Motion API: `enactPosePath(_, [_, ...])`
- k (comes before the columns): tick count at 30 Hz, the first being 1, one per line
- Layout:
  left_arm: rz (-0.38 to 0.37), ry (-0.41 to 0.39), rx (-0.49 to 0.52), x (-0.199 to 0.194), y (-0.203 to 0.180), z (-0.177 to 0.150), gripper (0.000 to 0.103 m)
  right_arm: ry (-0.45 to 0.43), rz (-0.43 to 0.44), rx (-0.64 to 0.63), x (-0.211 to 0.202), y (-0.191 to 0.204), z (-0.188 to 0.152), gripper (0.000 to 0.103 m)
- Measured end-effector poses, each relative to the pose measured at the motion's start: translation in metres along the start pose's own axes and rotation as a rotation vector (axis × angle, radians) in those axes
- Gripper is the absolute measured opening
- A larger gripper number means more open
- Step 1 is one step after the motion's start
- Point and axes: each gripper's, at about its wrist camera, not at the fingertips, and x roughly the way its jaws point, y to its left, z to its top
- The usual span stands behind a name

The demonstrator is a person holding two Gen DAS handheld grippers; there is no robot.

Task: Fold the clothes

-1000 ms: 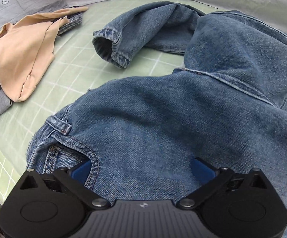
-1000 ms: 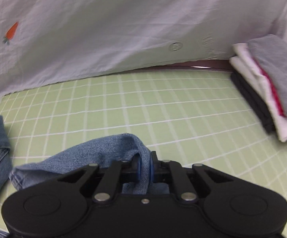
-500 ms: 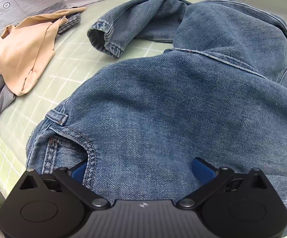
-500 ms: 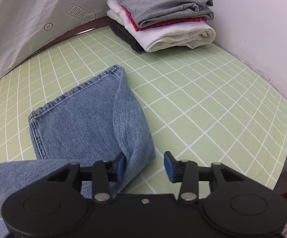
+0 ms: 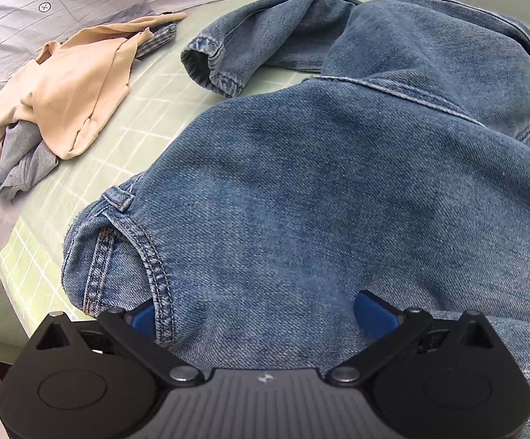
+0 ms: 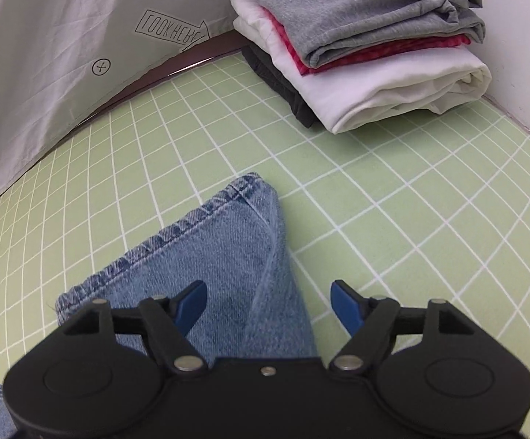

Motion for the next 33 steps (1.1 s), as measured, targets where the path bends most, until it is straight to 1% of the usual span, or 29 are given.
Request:
enactPosePath(1, [0.001, 0.001, 0.004, 0.0, 0.0, 0.0, 0.103, -0.022, 0.007, 0.015, -0.001, -0.002, 0.001, 0.009])
enactPosePath(2, [0.002, 0.003, 0.009, 0.0, -0.001, 0.0, 0.103, -0.058, 0.016, 0.034, -0.007, -0.005, 0.004, 0.007])
enactPosePath(4, [-0.001, 0.008, 0.023, 0.0, -0.001, 0.001, 0.103, -0.164, 0.047, 0.081, -0.027, -0.013, 0.01, 0.006])
enactPosePath(7, [-0.015, 0.02, 0.023, 0.0, 0.0, 0.002, 0.103, -0.365, 0.052, 0.164, -0.083, -0.032, 0.023, 0.005])
enactPosePath(9, [-0.024, 0.027, 0.02, 0.0, 0.001, 0.002, 0.103, -0.504, 0.042, 0.21, -0.126, -0.046, 0.023, 0.005])
enactPosePath(10, [-0.027, 0.029, 0.019, 0.0, 0.001, 0.002, 0.103, -0.57, 0.016, 0.222, -0.145, -0.057, 0.018, 0.004])
enactPosePath(11, [-0.026, 0.028, 0.018, 0.0, 0.001, 0.002, 0.103, -0.607, -0.032, 0.228, -0.156, -0.065, 0.012, 0.003])
enactPosePath(12, [-0.023, 0.026, 0.02, 0.0, 0.0, 0.001, 0.103, -0.626, -0.092, 0.233, -0.164, -0.072, 0.007, 0.003])
enactPosePath(13, [-0.02, 0.023, 0.024, -0.001, -0.001, 0.001, 0.103, -0.619, -0.157, 0.238, -0.165, -0.08, 0.0, 0.002])
enactPosePath(15, [-0.018, 0.019, 0.03, -0.001, -0.002, 0.001, 0.103, -0.51, -0.286, 0.256, -0.147, -0.102, -0.016, 0.001])
enactPosePath(16, [-0.021, 0.019, 0.032, 0.0, -0.001, 0.002, 0.103, -0.447, -0.333, 0.277, -0.136, -0.115, -0.025, 0.001])
enactPosePath(17, [-0.024, 0.021, 0.03, 0.001, -0.001, 0.002, 0.103, -0.394, -0.359, 0.31, -0.127, -0.127, -0.036, 0.001])
enactPosePath(18, [-0.029, 0.023, 0.026, 0.001, 0.0, 0.002, 0.103, -0.359, -0.368, 0.337, -0.122, -0.134, -0.045, 0.001])
enactPosePath(20, [-0.039, 0.031, 0.011, 0.002, 0.003, 0.003, 0.103, -0.302, -0.367, 0.377, -0.116, -0.144, -0.06, 0.002])
enactPosePath(21, [-0.043, 0.035, 0.004, 0.003, 0.004, 0.003, 0.103, -0.284, -0.359, 0.381, -0.114, -0.144, -0.067, 0.003])
enactPosePath(22, [-0.049, 0.038, 0.001, 0.003, 0.005, 0.003, 0.103, -0.272, -0.339, 0.367, -0.113, -0.14, -0.072, 0.006])
enactPosePath(24, [-0.06, 0.037, 0.005, 0.002, 0.007, 0.003, 0.103, -0.25, -0.282, 0.333, -0.11, -0.127, -0.078, 0.016])
enactPosePath(25, [-0.067, 0.035, 0.006, 0.001, 0.009, 0.002, 0.103, -0.241, -0.25, 0.322, -0.109, -0.118, -0.082, 0.031])
enactPosePath(26, [-0.075, 0.031, 0.004, -0.001, 0.011, 0.001, 0.103, -0.233, -0.216, 0.311, -0.108, -0.11, -0.084, 0.036])
enactPosePath(27, [-0.085, 0.026, -0.005, -0.002, 0.015, -0.001, 0.103, -0.222, -0.184, 0.294, -0.105, -0.101, -0.085, 0.036])
enactPosePath(29, [-0.102, 0.019, -0.031, -0.006, 0.025, -0.006, 0.103, -0.197, -0.133, 0.248, -0.098, -0.08, -0.087, 0.039])
enactPosePath(33, [-0.127, 0.021, -0.103, -0.012, 0.053, -0.023, 0.103, -0.175, -0.075, 0.074, -0.095, -0.034, -0.091, 0.043])
